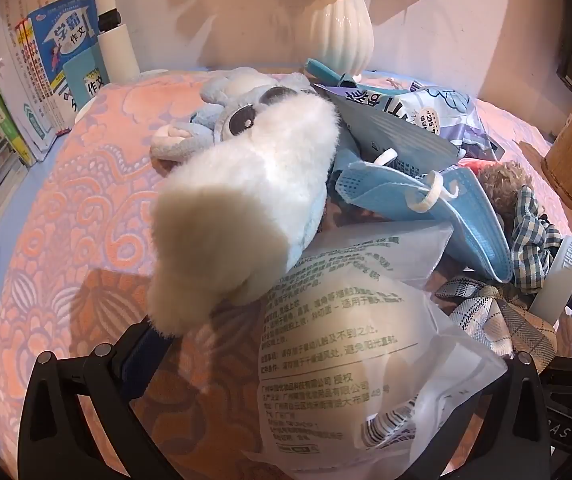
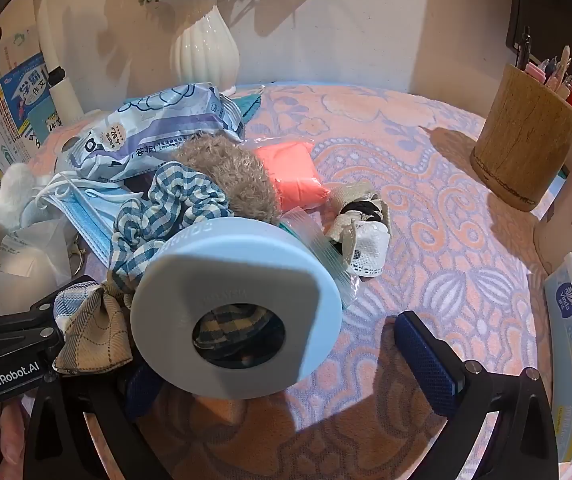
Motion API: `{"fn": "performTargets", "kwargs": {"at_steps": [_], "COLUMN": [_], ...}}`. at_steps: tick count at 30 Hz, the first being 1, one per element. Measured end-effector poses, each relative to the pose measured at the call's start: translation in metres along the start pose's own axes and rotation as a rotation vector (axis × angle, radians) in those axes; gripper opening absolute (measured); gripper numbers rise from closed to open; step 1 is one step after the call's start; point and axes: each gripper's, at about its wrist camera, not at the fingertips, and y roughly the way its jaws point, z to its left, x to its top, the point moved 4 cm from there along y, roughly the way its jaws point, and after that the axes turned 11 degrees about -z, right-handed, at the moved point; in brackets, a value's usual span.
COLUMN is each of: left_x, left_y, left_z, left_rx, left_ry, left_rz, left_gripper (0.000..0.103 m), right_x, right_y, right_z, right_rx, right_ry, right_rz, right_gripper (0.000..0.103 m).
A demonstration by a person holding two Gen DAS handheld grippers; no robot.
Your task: Organize books
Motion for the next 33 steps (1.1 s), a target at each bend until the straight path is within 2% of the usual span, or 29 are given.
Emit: {"fn": "performTargets", "kwargs": {"at_steps": [7, 10, 13, 17, 20, 23, 27, 31, 33], "left_x": [-0.019, -0.026, -0.032, -0.025, -0.013, -0.003, 0.002, 0.003, 0.003], "left_y": [-0.017, -0.032, -0.055, -0.092, -0.122, -0.146, -0.177, -0.19, -0.187], "left_z": [0.004, 0.003, 0.007, 0.016, 0.02, 0.018, 0.012, 0.004, 0.002], "left_rx": [-0.026, -0.044, -0.089, -0.081, -0.065, -0.051, -0.071, -0.063, -0.062], "left_ry": [0.015, 0.004, -0.033, -0.041, -0.021, -0.014, -0.003, 0.057, 0.058], "left_rz": [0.03, 0.026, -0.013, -0.122, -0.212, -0.278, -0.359, -0.407, -0.396], "left_gripper": [0.102, 0.102, 0.102, 0.102, 0.102, 0.102, 0.102, 0.102, 0.102], "right_x": [0.0, -0.003, -0.012, -0.031, -0.031, -0.013, 0.011, 0.021, 0.019], "right_y": [0.0, -0.005, -0.018, -0.04, -0.074, -0.12, -0.168, -0.183, -0.179], "right_z": [0.001, 0.0, 0.001, -0.003, -0.005, 0.001, 0.004, 0.003, 0.005], "right_rx": [-0.006, 0.022, 0.045, 0.059, 0.073, 0.06, 0.045, 0.019, 0.008], "right_ry": [-0.002, -0.01, -0.023, -0.004, 0.053, 0.026, 0.007, -0.017, -0.024], "right_rz": [0.007, 0.083, 0.143, 0.158, 0.068, -0.062, -0.178, -0.2, -0.188], "right_gripper": [0.103, 0.103, 0.103, 0.103, 0.103, 0.103, 0.103, 0.103, 0.103]}}
